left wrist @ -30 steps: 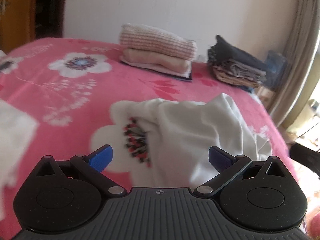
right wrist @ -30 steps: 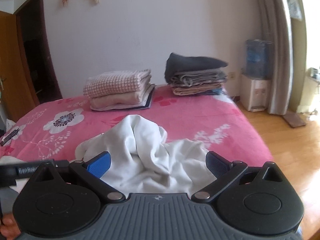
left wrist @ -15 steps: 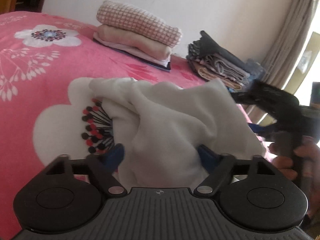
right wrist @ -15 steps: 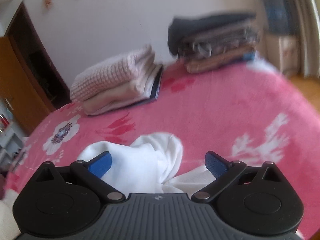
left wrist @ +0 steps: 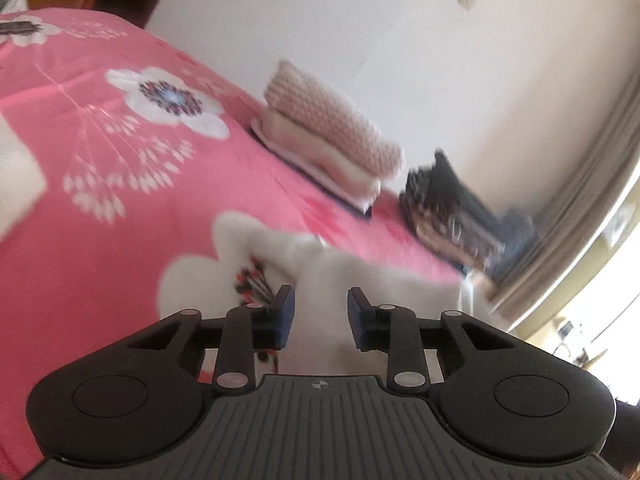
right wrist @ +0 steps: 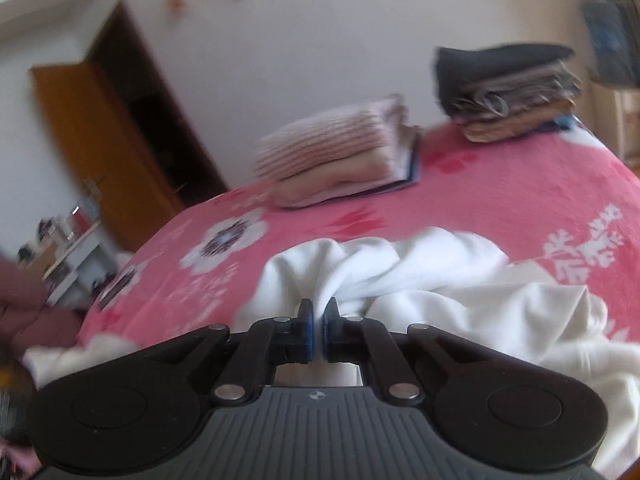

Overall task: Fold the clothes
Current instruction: 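Reach both grippers into the white sweatshirt and close on its fabric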

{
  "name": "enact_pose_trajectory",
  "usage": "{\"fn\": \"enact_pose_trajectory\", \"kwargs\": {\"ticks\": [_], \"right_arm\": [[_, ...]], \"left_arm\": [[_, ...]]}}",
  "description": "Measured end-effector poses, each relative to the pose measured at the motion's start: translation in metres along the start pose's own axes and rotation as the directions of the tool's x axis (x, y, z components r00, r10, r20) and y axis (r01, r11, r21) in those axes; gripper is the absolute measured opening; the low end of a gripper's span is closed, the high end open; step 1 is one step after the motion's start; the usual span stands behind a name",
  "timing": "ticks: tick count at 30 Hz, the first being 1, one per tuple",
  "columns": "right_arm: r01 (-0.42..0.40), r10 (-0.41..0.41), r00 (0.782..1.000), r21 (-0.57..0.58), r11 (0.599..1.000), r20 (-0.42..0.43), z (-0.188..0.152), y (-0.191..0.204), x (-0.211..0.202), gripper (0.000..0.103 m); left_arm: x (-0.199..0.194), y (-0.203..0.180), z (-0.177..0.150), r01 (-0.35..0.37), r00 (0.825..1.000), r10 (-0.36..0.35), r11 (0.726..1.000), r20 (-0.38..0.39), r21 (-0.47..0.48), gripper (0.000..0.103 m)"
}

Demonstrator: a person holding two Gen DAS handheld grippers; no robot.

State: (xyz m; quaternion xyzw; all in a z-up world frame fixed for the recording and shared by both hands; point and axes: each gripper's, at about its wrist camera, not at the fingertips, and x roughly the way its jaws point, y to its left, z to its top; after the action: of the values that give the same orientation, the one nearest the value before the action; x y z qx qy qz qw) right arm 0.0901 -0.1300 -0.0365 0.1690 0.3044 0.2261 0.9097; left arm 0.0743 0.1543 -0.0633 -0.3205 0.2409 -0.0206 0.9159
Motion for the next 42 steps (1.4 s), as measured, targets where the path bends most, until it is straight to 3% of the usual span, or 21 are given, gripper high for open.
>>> {"fn": "enact_pose_trajectory", "kwargs": {"ticks": [2, 3, 5, 8, 11, 14, 17, 19, 21, 24, 29, 33, 35, 36, 37, 42], "right_arm": [[-0.015, 0.014, 0.999, -0.020, 1.000, -0.034, -0.012, 0.016, -0.006, 0.005], [-0.021, 0.019, 0.998, -0.029, 0.999, -0.060, -0.020, 0.024, -0.008, 0.005], [-0.030, 0.022, 0.992, -0.060, 0.998, -0.121, -0.037, 0.042, -0.010, 0.005], [-0.049, 0.019, 0.973, -0.126, 0.991, -0.230, -0.067, 0.067, -0.002, 0.005], [-0.067, -0.010, 0.939, -0.211, 0.975, -0.344, -0.098, 0.090, 0.006, 0.005], [-0.048, -0.083, 0.917, -0.313, 0.949, -0.391, -0.113, 0.106, 0.002, 0.007], [-0.041, -0.082, 0.927, -0.315, 0.948, -0.366, -0.101, 0.104, -0.021, 0.014], [-0.016, -0.070, 0.952, -0.277, 0.961, -0.299, -0.082, 0.093, -0.041, 0.037], [0.028, -0.079, 0.975, -0.240, 0.970, -0.206, -0.062, 0.079, -0.060, 0.047], [0.091, -0.106, 0.988, -0.137, 0.986, -0.111, -0.033, 0.047, -0.066, 0.048], [0.136, -0.133, 0.987, 0.026, 0.990, -0.093, -0.008, 0.000, -0.025, 0.048], [0.030, -0.011, 0.993, 0.159, 0.987, -0.115, -0.010, -0.013, 0.009, 0.046], [-0.021, 0.036, 0.993, 0.126, 0.992, -0.116, -0.015, -0.003, 0.016, 0.032], [-0.039, 0.049, 0.992, 0.083, 0.996, -0.116, -0.016, 0.005, 0.020, 0.015], [-0.054, 0.058, 0.992, 0.035, 0.998, -0.116, -0.017, 0.014, 0.022, 0.009], [-0.155, 0.127, 0.978, -0.172, 0.973, -0.166, -0.033, 0.065, 0.015, 0.007]], "left_arm": [[-0.002, 0.004, 0.007, 0.068, 0.997, -0.068, 0.998, -0.034, -0.017, 0.047], [0.000, 0.003, 0.008, 0.093, 0.994, -0.093, 0.996, -0.057, -0.009, 0.048], [0.004, -0.001, 0.006, 0.133, 0.987, -0.130, 0.991, -0.095, 0.019, 0.061], [0.013, -0.012, -0.003, 0.169, 0.975, -0.150, 0.980, -0.162, 0.109, 0.065], [0.021, -0.024, -0.016, 0.109, 0.981, -0.065, 0.966, -0.185, 0.235, 0.066], [0.034, -0.026, -0.028, 0.009, 0.974, 0.068, 0.940, -0.214, 0.341, 0.066], [0.040, -0.021, -0.029, -0.034, 0.968, 0.114, 0.942, -0.223, 0.335, 0.066], [0.041, -0.018, -0.027, -0.048, 0.968, 0.123, 0.948, -0.221, 0.315, 0.066], [0.041, -0.015, -0.025, -0.072, 0.967, 0.142, 0.948, -0.211, 0.310, 0.066], [0.037, -0.011, -0.023, -0.115, 0.965, 0.176, 0.949, -0.192, 0.293, 0.066], [0.039, 0.000, -0.016, -0.183, 0.960, 0.229, 0.948, -0.160, 0.260, 0.066], [0.040, 0.008, -0.010, -0.200, 0.959, 0.238, 0.953, -0.153, 0.229, 0.066], [0.040, 0.013, -0.006, -0.194, 0.961, 0.227, 0.960, -0.156, 0.203, 0.066], [0.040, 0.017, -0.003, -0.181, 0.964, 0.210, 0.967, -0.161, 0.178, 0.066], [0.040, 0.020, 0.000, -0.169, 0.967, 0.194, 0.974, -0.166, 0.153, 0.066], [0.029, 0.040, 0.022, -0.024, 0.974, 0.018, 0.999, -0.224, -0.026, 0.066]]}}
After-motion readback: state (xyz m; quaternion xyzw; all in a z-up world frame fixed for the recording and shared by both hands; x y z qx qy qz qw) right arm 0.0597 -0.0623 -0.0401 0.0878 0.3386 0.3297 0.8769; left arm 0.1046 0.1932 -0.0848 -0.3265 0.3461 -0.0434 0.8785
